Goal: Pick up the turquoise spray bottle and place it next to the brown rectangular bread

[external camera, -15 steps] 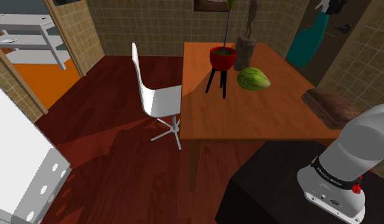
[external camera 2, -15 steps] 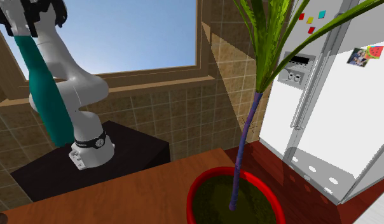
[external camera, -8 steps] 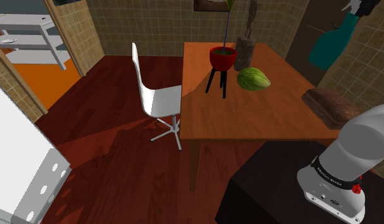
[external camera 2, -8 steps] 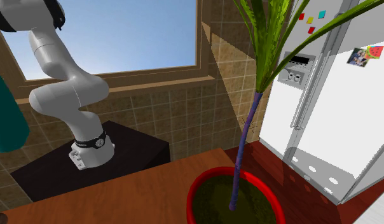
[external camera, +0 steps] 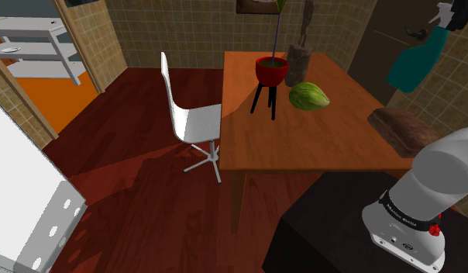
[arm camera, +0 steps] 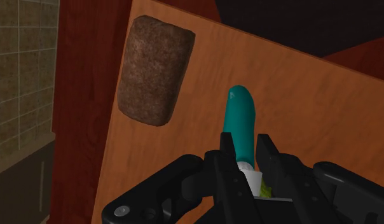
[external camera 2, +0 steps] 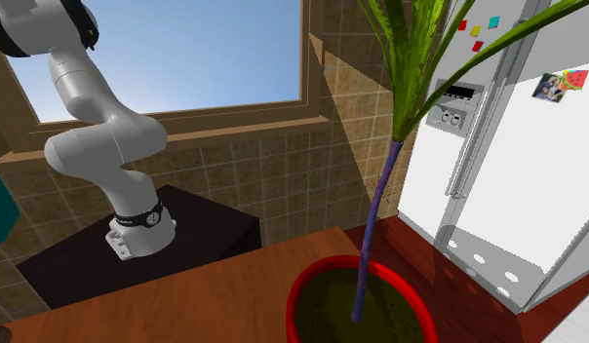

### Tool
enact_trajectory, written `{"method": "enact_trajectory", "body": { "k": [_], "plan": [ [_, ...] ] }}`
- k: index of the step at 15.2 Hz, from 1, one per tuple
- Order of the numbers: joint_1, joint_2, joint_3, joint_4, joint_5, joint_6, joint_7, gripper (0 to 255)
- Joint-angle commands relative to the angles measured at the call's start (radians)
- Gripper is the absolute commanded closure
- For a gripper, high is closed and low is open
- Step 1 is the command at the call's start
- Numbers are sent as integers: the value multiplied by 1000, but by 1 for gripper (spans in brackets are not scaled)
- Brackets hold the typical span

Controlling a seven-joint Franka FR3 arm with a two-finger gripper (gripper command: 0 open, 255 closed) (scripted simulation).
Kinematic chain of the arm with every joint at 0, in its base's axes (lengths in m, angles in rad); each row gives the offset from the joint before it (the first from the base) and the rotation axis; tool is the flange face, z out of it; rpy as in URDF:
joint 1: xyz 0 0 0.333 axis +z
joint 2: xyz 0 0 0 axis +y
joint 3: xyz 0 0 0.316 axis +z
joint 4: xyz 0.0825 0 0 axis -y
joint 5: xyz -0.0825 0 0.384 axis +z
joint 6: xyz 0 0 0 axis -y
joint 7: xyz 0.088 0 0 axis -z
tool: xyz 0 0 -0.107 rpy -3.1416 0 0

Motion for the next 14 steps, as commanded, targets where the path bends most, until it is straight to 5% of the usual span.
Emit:
{"method": "enact_trajectory", "body": {
  "k": [1,14],
  "plan": [
    [-3,-21,-4,-44,-5,23,4,255],
    [-21,-115,-31,-273,-36,157,29,255]
  ]
}}
